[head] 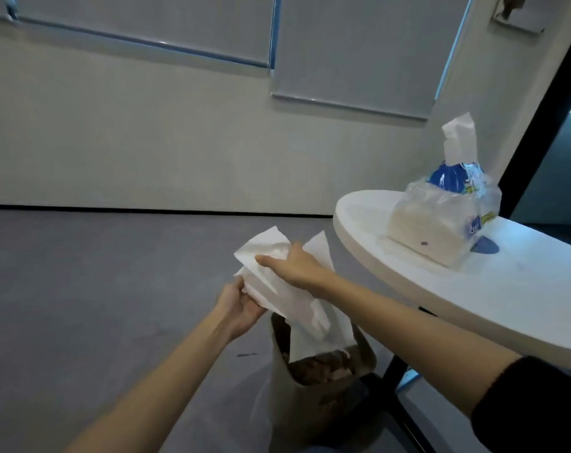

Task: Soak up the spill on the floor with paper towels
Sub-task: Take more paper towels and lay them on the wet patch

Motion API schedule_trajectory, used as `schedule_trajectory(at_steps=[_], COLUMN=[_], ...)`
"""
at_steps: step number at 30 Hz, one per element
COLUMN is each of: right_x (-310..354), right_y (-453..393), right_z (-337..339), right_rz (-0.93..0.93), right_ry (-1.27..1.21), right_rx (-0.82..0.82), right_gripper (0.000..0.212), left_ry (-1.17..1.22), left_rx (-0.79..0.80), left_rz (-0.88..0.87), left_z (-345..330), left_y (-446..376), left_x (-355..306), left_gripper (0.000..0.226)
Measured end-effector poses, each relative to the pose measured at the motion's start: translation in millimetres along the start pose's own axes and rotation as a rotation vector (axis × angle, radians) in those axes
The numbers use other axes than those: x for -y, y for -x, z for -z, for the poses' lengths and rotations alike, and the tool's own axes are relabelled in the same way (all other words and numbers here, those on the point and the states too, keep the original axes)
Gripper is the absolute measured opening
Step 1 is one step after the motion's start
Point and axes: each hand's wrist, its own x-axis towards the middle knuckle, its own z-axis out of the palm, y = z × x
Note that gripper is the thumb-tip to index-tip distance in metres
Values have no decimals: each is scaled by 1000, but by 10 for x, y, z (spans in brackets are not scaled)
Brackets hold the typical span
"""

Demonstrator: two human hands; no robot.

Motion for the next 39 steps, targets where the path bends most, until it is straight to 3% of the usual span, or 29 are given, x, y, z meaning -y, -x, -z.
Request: schedule_trajectory(at_steps=[3, 8, 14, 17, 22, 26, 30, 32, 36, 39], right_x=[-250, -265, -57, 59, 125, -6, -439, -680, -1058, -1167], right_y=[-81, -124, -141, -103, -53, -89, -197, -175, -89, -15], right_z=[-77, 33, 58, 24, -45, -109, -199, -262, -495, -647], right_rz=[-5, 121, 233, 203, 97, 100, 70, 54, 65, 123], right_ry=[-74, -83, -84, -138, -434, -512, -232, 41, 507, 738], right_rx=[-73, -134, -166, -127, 46, 47, 29, 114, 276, 319], right_gripper=[78, 50, 44, 55, 70, 57, 31, 43, 96, 93], left_ry=[-90, -268, -419, -522, -682, -607, -602, -616, -631, -636], left_rx=[73, 67, 126, 176, -42, -243, -287, -303, -341, -353], left_rz=[0, -87, -219, -264, -467, -493, -454, -450, -450, -445], left_z=[-25, -157, -269, -253, -75, 169, 434, 545, 682, 739], left_y=[-81, -121, 16, 137, 196, 190, 166, 171, 202, 214], left_x=[108, 54, -166, -272, -281, -248, -255, -264, -263, -247], left_gripper=[33, 41, 61, 75, 43, 27, 29, 26, 33, 36])
